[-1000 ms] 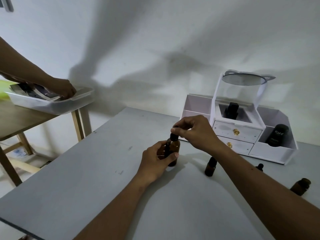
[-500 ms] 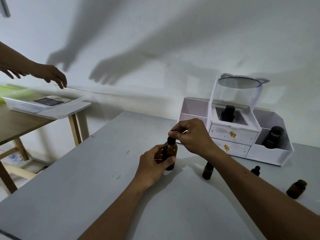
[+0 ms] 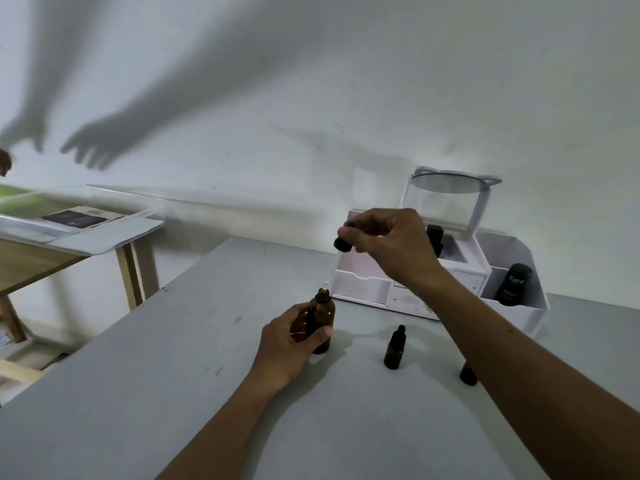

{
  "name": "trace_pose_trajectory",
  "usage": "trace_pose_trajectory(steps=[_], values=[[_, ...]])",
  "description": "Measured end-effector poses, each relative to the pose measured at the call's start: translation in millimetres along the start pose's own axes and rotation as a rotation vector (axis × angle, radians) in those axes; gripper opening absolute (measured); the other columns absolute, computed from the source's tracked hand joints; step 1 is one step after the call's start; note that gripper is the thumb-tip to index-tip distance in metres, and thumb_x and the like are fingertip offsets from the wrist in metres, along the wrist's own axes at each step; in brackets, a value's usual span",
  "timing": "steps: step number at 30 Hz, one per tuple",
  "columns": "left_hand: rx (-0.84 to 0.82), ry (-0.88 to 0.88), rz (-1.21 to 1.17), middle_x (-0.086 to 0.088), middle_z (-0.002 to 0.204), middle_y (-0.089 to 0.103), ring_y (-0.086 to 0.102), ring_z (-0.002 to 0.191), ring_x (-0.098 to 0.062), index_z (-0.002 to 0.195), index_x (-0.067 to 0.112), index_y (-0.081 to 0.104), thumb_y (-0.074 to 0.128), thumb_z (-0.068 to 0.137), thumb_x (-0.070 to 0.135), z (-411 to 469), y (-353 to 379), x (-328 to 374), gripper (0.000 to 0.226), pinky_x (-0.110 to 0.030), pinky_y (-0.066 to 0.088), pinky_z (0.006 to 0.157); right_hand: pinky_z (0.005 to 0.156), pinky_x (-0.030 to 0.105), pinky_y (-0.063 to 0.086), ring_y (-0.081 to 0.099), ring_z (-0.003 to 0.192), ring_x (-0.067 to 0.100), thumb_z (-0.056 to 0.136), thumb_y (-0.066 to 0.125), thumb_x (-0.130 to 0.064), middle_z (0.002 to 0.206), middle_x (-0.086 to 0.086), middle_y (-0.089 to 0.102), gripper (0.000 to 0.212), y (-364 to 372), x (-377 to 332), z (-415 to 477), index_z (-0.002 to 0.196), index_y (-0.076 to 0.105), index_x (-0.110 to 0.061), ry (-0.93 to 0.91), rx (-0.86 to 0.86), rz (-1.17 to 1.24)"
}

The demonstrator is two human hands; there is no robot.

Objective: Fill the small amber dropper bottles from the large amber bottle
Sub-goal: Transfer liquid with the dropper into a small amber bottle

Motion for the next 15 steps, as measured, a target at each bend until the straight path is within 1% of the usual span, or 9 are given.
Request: trace_pose_trajectory(steps=[1,3,4,5,7,10,13,15], values=[[0.005,0.003,0.001,0.016,0.107,0.064,0.062,0.095,-0.002,0.123,0.034,0.057,0.077,0.076,0.039,-1.2,0.0,1.5,0.051,-0.011,0.046,0.084,0.078,0.027,0.06,0.074,0.073,0.003,0.084,0.079,-0.02,0.077,-0.006,0.079,0.01,-9.7,-6.7,0.9,0.089,0.079,-0.012,-0.006,0.014,0.022],[0.018,0.005,0.001,0.018,0.104,0.063,0.063,0.092,-0.002,0.119,0.038,0.056,0.077,0.077,0.036,-4.1,-0.4,3.5,0.047,-0.005,0.045,0.074,0.078,0.032,0.062,0.076,0.077,0.011,0.085,0.078,-0.018,0.079,-0.002,0.079,0.01,-29.4,-19.2,1.1,0.091,0.078,-0.01,-0.031,0.04,0.054],[0.03,0.001,-0.003,0.017,0.104,0.064,0.063,0.092,-0.002,0.116,0.038,0.055,0.077,0.077,0.035,-4.9,-1.0,3.2,0.045,-0.003,0.045,0.07,0.076,0.032,0.062,0.077,0.078,0.013,0.086,0.077,-0.017,0.08,0.0,0.079,0.009,-40.3,-25.0,0.1,0.09,0.078,-0.009,-0.042,0.053,0.068],[0.046,-0.007,-0.013,0.015,0.106,0.065,0.064,0.093,-0.003,0.116,0.036,0.056,0.077,0.077,0.034,-5.9,-2.3,1.4,0.045,-0.003,0.044,0.07,0.075,0.03,0.062,0.077,0.077,0.013,0.086,0.076,-0.016,0.08,0.0,0.079,0.007,-50.3,-29.1,-1.6,0.09,0.078,-0.01,-0.047,0.064,0.085],[0.068,-0.033,-0.036,0.008,0.114,0.067,0.064,0.097,-0.006,0.125,0.03,0.056,0.077,0.078,0.033,-9.4,-4.3,-0.3,0.052,-0.009,0.045,0.075,0.073,0.028,0.061,0.076,0.075,0.012,0.086,0.076,-0.014,0.079,0.001,0.079,0.004,-74.2,-35.9,-8.8,0.088,0.078,-0.011,-0.051,0.097,0.112],[0.088,-0.08,-0.055,0.003,0.115,0.066,0.063,0.1,-0.013,0.13,0.03,0.052,0.076,0.079,0.032,-22.6,-6.2,-1.6,0.056,-0.021,0.044,0.082,0.076,0.033,0.062,0.077,0.078,0.018,0.085,0.076,-0.011,0.079,0.005,0.079,0.007,-108.6,-38.9,-24.7,0.09,0.077,-0.005,-0.063,0.129,0.128],[0.11,-0.126,-0.102,0.0,0.112,0.066,0.063,0.101,-0.02,0.124,0.031,0.054,0.079,0.077,0.028,-42.8,-4.6,0.9,0.053,-0.029,0.046,0.089,0.078,0.035,0.063,0.077,0.075,0.018,0.084,0.077,-0.01,0.077,0.004,0.079,0.005,-144.5,-34.7,-45.6,0.088,0.078,-0.008,-0.063,0.164,0.083],[0.087,-0.16,-0.094,0.001,0.108,0.067,0.063,0.101,-0.02,0.115,0.031,0.057,0.081,0.074,0.028,-58.2,2.2,4.1,0.048,-0.035,0.048,0.094,0.079,0.037,0.063,0.077,0.075,0.02,0.083,0.078,-0.009,0.078,0.005,0.079,0.007,-166.5,-29.7,-58.9,0.089,0.078,-0.006,-0.051,0.19,0.066]])
Point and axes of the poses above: each hand's wrist, its own z-axis towards the middle knuckle, its own y-axis out of the palm, x = y × z, the point moved 6 cm from there along z, towards the middle knuckle
